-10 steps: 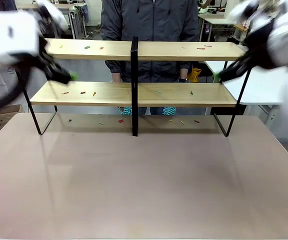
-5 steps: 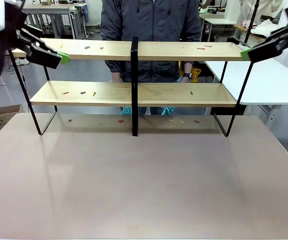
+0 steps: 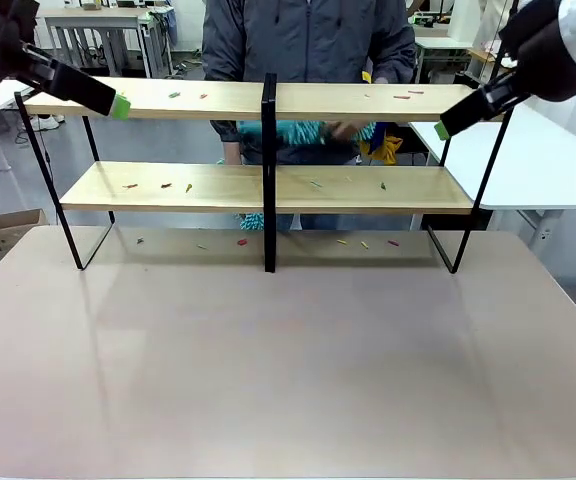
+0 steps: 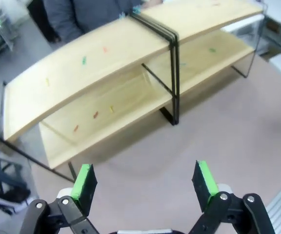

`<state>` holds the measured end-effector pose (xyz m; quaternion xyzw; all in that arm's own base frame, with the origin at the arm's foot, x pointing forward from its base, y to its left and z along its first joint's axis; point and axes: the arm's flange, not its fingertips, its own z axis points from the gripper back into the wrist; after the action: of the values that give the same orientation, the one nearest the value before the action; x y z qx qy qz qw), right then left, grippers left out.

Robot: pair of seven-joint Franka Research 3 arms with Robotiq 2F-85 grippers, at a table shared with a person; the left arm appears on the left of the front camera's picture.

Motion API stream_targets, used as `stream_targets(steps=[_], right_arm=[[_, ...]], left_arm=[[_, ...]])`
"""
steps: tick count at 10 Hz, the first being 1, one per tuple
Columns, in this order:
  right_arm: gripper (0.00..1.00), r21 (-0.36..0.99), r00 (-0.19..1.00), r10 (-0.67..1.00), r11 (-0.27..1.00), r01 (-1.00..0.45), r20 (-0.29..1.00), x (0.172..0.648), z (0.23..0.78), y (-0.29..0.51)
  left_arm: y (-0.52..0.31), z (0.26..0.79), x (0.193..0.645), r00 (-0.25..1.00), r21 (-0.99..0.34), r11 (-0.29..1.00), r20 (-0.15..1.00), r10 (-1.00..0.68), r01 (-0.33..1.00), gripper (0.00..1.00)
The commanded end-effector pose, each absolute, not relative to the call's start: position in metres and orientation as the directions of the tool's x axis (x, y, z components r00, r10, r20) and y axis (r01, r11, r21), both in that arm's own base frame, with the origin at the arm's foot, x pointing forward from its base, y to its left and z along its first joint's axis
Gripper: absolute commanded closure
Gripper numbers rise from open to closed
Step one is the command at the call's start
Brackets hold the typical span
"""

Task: Clean the shelves.
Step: Pick up the Duster when the human hands it over.

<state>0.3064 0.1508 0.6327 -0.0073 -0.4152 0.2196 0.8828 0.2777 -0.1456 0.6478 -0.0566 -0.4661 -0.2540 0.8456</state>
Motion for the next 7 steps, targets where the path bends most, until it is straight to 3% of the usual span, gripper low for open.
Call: stream_targets(steps=[1,6,7], right_arm=[[0.00,-0.160,0.593,0.314,0.941,-0.298,0.741,0.311,0.639,0.157],[0.00,-0.146,0.611,0.305,0.944,-0.297,0.731,0.320,0.636,0.153],[0.00,-0.153,0.612,0.316,0.940,-0.305,0.725,0.322,0.636,0.155]], left_arm=[[-0.158,0.660,0.270,0.510,0.054,0.937,0.827,-0.235,0.344,0.00],[-0.163,0.665,0.266,0.511,-0.022,0.971,0.853,-0.106,0.237,0.00],[-0.164,0.663,0.268,0.523,-0.017,0.963,0.842,-0.131,0.269,0.00]])
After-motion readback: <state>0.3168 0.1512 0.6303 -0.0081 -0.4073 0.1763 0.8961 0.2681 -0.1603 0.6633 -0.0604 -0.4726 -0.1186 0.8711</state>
